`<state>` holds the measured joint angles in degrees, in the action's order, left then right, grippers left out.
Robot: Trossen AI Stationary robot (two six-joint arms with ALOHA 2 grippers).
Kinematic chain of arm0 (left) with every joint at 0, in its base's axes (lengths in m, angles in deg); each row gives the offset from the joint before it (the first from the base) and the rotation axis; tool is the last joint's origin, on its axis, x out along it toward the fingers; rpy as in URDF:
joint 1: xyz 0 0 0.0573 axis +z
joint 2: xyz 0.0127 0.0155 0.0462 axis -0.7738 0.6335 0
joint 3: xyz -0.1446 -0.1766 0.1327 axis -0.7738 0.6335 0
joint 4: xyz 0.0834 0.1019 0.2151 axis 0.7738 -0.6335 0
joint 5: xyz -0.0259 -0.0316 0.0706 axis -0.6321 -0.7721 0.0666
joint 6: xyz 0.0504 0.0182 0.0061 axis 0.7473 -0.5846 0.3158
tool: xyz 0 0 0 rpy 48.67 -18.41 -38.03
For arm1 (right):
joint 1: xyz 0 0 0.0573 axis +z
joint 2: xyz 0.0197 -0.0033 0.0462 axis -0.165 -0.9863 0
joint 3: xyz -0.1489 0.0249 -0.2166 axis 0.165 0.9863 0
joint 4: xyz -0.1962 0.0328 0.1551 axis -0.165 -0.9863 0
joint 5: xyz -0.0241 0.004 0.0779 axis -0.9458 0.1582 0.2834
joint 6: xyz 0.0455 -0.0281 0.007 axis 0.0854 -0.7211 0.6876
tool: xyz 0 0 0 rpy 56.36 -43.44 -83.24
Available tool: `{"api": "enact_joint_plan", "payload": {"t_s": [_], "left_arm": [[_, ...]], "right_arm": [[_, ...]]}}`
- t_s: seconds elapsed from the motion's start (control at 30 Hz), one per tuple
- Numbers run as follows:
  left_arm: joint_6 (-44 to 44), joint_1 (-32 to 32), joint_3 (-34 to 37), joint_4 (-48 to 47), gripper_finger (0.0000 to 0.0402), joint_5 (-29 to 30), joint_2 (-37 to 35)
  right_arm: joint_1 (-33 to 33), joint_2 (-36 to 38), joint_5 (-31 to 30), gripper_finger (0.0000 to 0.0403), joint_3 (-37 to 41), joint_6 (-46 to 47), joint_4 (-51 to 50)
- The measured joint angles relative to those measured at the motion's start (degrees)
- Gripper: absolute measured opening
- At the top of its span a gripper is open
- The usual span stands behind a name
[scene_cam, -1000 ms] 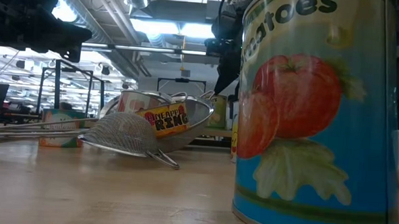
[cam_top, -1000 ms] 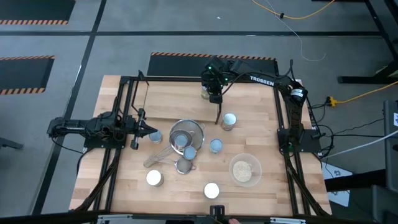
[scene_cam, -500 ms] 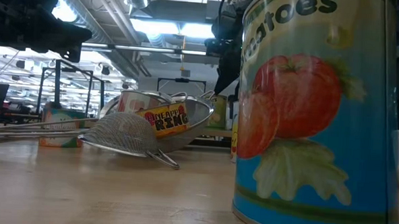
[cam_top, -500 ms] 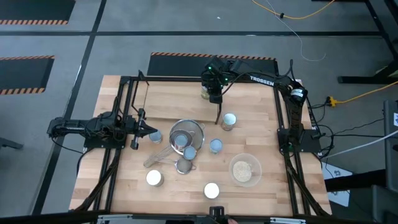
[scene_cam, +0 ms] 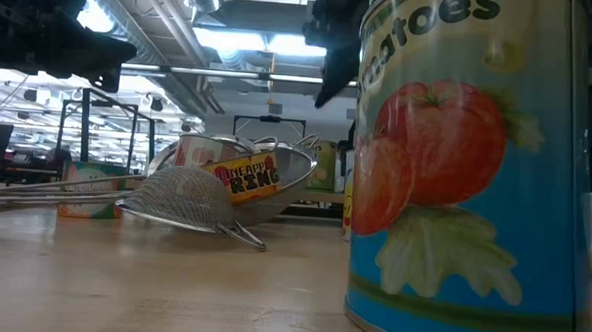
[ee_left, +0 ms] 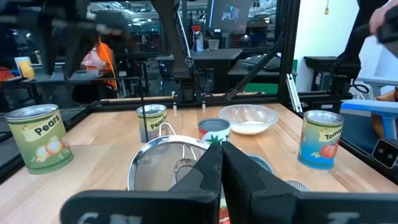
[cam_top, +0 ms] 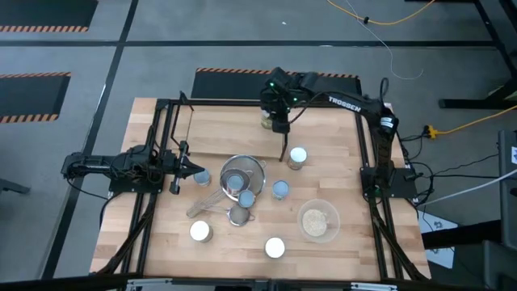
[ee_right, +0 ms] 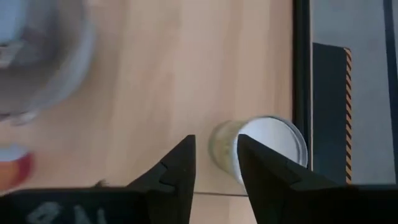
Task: Pick and place cans onto a shelf
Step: Put the canned peaches on the shelf
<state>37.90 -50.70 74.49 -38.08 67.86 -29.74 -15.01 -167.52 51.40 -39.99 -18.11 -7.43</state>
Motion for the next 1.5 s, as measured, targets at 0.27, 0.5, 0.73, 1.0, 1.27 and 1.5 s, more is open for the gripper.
{"api": "enact_joint_plan", "payload": {"t_s": [0.27,0.5,0.73,1.0,1.27,1.5], "left_arm": [[0.00,-0.01,0.01,0.13,0.0000,0.00,0.02],[-0.07,-0.02,0.00,0.13,0.0000,-0.02,0.00],[-0.22,0.00,0.00,-0.15,0.0000,-0.04,0.00],[-0.20,-0.01,0.00,-0.28,0.0000,-0.32,0.00],[-0.20,-0.02,0.00,-0.28,0.0000,-0.30,0.02],[-0.17,-0.02,0.00,-0.28,0.0000,-0.28,0.02]], "right_arm": [[6.60,0.09,0.07,0.0124,-11.08,4.69,-16.41],[14.45,0.11,-0.07,0.0124,-12.67,13.88,-27.87],[22.86,2.94,-0.75,0.0124,-7.50,17.99,-27.75],[28.18,15.70,-15.48,0.0124,10.38,28.91,-25.22],[28.84,33.93,-16.25,0.0124,37.91,31.63,-0.54],[27.79,40.54,-16.24,0.0124,55.23,31.46,23.38]]}}
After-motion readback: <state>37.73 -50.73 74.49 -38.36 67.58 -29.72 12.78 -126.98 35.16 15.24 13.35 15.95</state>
